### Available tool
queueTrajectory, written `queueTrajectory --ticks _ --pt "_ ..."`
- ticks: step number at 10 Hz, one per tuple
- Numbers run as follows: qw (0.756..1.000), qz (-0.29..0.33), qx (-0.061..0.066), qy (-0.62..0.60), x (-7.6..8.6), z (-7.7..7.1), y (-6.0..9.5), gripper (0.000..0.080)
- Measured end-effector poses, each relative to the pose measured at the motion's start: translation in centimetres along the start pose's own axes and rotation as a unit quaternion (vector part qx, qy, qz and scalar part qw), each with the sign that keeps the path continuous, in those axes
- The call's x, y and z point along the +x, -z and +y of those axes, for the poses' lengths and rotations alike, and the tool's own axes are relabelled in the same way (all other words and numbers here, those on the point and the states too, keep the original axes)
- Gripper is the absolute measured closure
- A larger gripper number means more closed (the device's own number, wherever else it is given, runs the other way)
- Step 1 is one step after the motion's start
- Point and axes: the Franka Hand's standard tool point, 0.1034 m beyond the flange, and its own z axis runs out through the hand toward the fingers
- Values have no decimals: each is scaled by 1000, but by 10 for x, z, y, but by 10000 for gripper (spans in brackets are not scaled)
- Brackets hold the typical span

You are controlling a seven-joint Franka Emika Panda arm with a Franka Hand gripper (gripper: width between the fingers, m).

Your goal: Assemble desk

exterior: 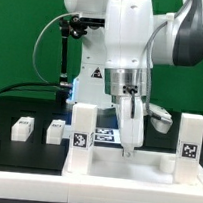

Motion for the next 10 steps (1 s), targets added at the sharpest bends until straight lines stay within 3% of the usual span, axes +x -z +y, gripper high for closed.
queueTrajectory --ticks 3,4,8,9,10 --pt "1000 1 0 17 1 0 0 745" --pt "997 8 8 70 13 9 2 745" --pt "953 11 3 302 71 29 10 744" --pt "932 11 1 362 76 30 9 744" --pt "932 11 0 363 75 30 8 744"
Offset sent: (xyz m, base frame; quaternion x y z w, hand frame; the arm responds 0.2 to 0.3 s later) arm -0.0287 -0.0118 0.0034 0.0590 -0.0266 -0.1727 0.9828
